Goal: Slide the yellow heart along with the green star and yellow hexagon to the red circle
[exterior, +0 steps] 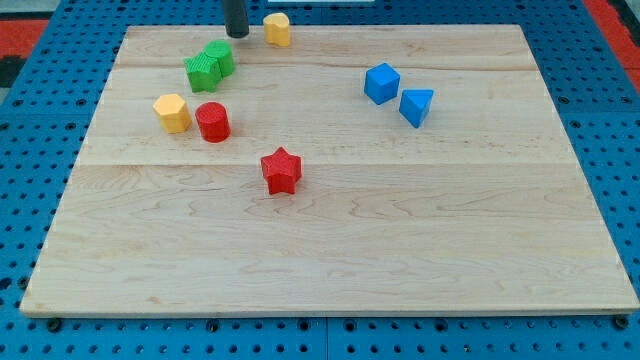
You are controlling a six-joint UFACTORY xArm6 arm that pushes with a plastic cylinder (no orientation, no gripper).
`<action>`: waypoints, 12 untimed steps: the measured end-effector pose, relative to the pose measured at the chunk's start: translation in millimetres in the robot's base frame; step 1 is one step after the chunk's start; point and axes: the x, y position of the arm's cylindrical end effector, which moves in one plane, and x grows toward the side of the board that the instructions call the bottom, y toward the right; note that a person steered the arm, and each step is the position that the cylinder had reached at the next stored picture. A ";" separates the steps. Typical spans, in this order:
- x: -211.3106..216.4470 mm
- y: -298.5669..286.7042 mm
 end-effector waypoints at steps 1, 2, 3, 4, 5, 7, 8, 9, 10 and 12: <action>-1.1 1.6; 1.9 56.4; 50.8 183.6; 53.0 250.7; 0.3 284.9; 22.5 148.7; 87.5 139.8; 64.2 184.6; 14.1 189.3; -0.1 121.8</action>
